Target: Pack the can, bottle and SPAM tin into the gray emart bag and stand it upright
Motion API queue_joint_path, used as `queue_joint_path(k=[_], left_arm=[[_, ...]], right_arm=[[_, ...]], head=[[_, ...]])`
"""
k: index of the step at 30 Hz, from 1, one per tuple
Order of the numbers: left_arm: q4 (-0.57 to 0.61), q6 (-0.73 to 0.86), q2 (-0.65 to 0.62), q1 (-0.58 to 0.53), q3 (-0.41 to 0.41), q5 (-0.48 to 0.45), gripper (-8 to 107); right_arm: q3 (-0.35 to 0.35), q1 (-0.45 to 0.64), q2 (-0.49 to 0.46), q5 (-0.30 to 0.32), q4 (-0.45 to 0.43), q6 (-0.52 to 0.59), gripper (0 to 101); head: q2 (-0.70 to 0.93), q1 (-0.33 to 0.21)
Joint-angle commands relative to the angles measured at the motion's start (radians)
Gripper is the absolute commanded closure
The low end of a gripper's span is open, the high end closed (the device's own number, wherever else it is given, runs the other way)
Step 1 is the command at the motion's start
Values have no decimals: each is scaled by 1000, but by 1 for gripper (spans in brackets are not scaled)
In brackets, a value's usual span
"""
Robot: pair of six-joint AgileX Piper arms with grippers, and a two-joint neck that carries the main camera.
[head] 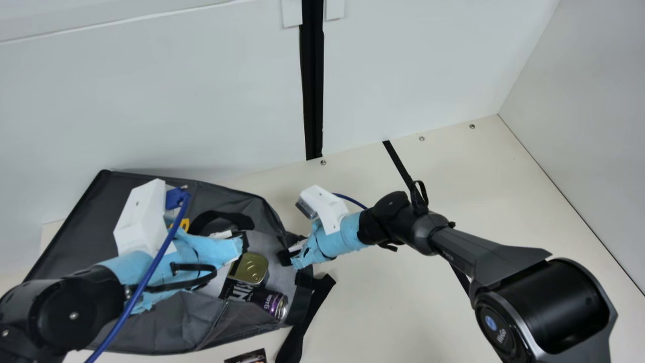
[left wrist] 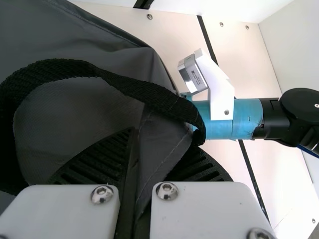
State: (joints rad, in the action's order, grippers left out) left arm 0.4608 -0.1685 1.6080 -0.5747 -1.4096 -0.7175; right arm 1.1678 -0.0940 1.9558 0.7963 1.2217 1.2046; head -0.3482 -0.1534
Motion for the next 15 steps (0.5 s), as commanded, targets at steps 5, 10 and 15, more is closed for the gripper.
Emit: queue_joint_path(k=[5,10,15], left_arm=[[2,0,0,0,0,0,107],[2,0,0,0,0,0,107],[4,8,-19,0,14,4,107]], right_arm=[[-41,35,-30,65,57,0,101],[-89,82,-65,137,95,4,101],[-144,140,-114,216,119,10,101]], head=[[-1,-21],[-1,-21],[-1,-21]])
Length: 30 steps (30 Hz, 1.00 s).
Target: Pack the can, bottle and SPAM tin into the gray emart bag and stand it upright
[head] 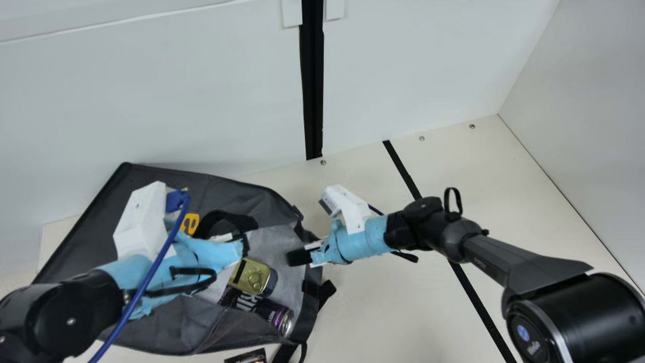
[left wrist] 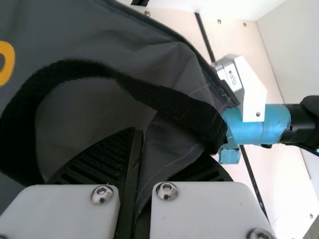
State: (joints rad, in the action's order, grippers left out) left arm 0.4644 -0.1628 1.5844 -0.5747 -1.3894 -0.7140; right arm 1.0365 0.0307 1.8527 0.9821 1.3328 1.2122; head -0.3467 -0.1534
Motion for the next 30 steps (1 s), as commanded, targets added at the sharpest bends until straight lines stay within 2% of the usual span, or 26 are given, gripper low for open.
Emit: queue_joint_path(k=[1,12,21,30], left_arm=[[2,5,9,0,-12,5,107],[-28,-36,47,-8,-120,55,107],[-155,-129,16,-31,-189,57,107],[-228,-154,-31,-53,-249,20,107]], right_arm=[[-23,28,-22,47,10,3,101],[-114,181,-167,237,6,-5,101],[-180,140,-311,238,105,-53,101],[-181,143,-472,238,164,-166,101]], head=[[-2,-21],[-2,-21],[-2,-21],[-2,-21]])
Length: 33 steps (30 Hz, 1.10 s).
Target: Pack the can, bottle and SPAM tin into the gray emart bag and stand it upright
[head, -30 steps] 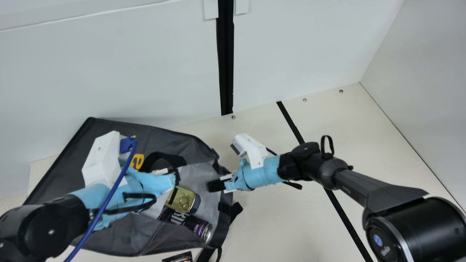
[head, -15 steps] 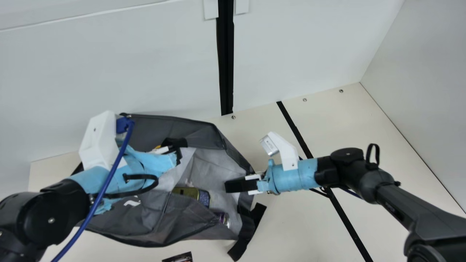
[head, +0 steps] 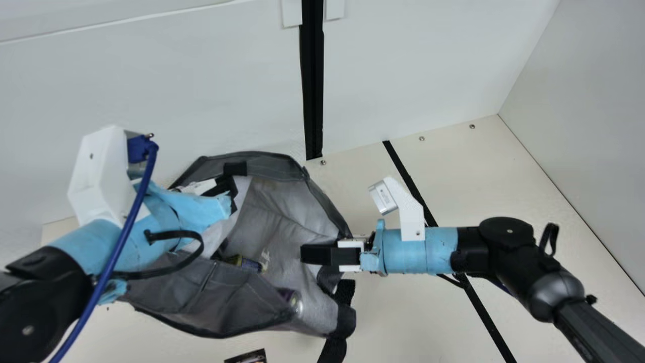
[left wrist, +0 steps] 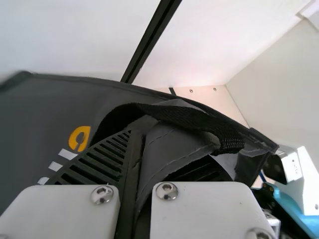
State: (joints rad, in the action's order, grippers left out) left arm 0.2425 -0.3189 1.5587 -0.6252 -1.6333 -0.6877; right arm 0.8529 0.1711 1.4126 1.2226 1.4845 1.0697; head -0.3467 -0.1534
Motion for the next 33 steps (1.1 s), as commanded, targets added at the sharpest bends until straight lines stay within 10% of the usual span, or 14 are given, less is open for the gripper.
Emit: queue_joint_path(k=[1,33], left_arm=[[-11,3,-10,-3,-12,-12,107],[-149,80,-135,-96,-311,-365,107]], right_arm=[[5,5,-49,-3,16,-36,101],[248,107,-523,-3,-78,-529,101]], head=[[-2,-21],[-2,-21]])
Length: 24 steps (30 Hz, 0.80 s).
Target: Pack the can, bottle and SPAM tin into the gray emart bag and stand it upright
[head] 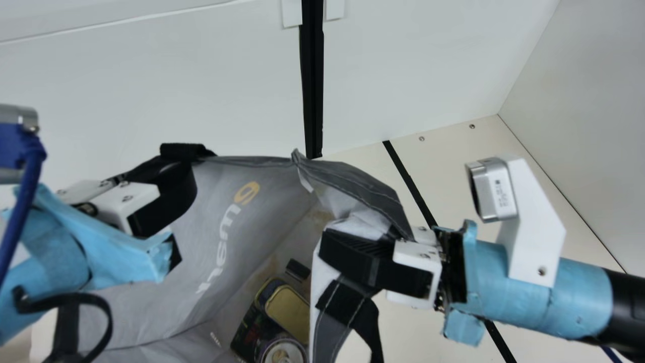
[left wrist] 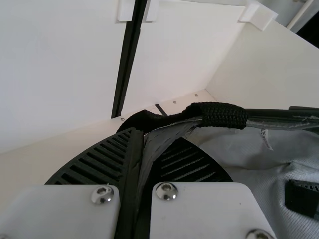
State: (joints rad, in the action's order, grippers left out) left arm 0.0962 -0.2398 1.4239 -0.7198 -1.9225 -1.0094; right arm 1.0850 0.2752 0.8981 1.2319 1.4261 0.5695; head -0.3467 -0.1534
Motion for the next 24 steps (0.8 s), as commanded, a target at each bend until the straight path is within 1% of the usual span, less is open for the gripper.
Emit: queue_joint_path(k=[1,7,12,16,20,24], left_arm=[[-4,4,0,-5,-37,-64,107],[13,24,13,-16,-123,-205,107],[50,44,1,-19,-62,-211,107],[93,65,-1,-12,-10,-211,107],[147,92,12,2,33,-211,107],[206,134,47,28,46,-211,107]], right_arm=[[28,7,-16,-12,-36,-44,101],[89,15,-57,-12,-142,-138,101],[122,12,-75,-12,-254,-198,101],[132,-5,-83,-12,-340,-233,101],[119,-14,-79,-12,-404,-248,101],[88,-5,-59,-12,-439,-220,101]], head=[[-2,-21],[-2,-21],[-2,-21],[-2,-21],[-2,-21],[-2,-21]])
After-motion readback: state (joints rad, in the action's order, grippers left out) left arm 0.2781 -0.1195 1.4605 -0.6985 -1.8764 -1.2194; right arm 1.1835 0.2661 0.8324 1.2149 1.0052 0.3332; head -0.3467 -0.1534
